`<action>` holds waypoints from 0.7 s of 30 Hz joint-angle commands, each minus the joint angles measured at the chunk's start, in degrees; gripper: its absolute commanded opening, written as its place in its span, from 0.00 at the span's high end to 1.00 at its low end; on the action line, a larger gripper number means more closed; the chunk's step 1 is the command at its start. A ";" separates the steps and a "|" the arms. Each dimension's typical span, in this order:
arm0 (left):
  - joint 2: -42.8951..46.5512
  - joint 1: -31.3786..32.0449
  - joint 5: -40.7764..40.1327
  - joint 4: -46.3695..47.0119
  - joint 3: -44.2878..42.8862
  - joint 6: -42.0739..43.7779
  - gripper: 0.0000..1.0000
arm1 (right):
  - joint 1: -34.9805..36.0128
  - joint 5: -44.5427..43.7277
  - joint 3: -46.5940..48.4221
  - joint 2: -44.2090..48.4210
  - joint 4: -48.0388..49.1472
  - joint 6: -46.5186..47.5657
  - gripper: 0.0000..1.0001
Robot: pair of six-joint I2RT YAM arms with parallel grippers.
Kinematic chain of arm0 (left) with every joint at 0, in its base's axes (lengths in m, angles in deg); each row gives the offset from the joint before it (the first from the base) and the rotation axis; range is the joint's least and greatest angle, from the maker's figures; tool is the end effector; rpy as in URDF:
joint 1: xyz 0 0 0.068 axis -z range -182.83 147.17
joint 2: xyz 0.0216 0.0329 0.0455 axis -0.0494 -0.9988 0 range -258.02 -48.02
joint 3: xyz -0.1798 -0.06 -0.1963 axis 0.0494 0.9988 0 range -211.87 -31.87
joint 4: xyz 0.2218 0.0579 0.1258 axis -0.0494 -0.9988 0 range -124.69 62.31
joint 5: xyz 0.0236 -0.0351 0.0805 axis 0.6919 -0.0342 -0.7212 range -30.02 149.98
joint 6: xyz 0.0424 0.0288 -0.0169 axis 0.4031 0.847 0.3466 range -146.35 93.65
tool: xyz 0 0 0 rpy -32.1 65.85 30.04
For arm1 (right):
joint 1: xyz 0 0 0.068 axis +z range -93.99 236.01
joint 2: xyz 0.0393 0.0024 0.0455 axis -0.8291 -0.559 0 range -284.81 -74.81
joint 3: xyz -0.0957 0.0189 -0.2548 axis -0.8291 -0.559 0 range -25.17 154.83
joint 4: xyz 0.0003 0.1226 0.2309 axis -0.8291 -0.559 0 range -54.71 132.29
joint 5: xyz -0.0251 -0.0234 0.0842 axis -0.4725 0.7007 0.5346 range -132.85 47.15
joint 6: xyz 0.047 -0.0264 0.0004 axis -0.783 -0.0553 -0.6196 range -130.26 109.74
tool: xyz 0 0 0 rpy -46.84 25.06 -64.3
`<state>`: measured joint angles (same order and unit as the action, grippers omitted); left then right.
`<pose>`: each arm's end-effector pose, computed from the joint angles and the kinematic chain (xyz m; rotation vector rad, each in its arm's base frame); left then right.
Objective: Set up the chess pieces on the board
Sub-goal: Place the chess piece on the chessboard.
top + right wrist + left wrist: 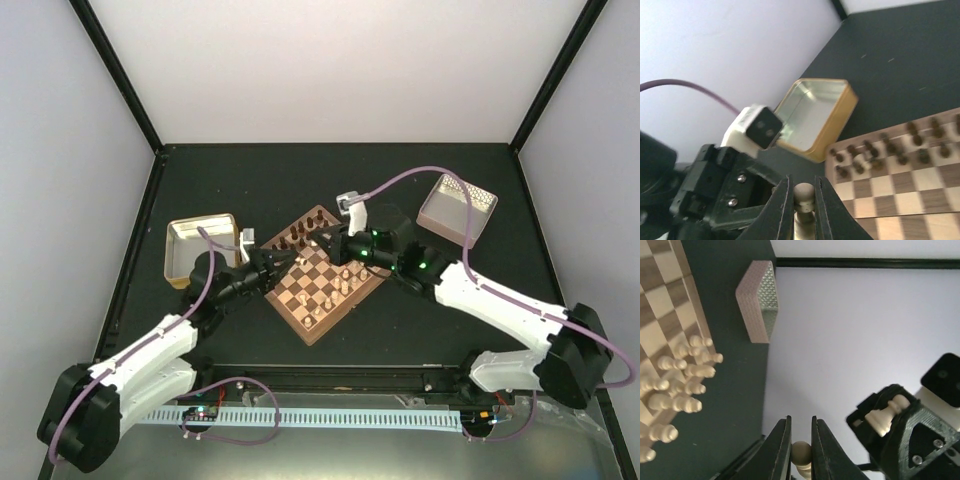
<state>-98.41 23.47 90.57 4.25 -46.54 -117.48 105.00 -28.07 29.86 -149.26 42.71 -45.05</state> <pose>0.1623 -0.1004 0.2157 -0.6373 1.9551 -1.8769 0.1917 0.2344 0.3076 -0.4486 2.0428 1.1928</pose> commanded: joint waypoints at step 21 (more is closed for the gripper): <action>-28.44 22.26 -41.21 -34.03 -25.73 62.50 0.94 | -0.46 -32.77 -5.78 5.78 -11.66 1.38 0.93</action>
<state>-122.92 42.77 58.68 -29.89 -69.36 -62.36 104.83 -56.46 24.74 -144.85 32.07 -43.62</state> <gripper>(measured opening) 0.105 0.096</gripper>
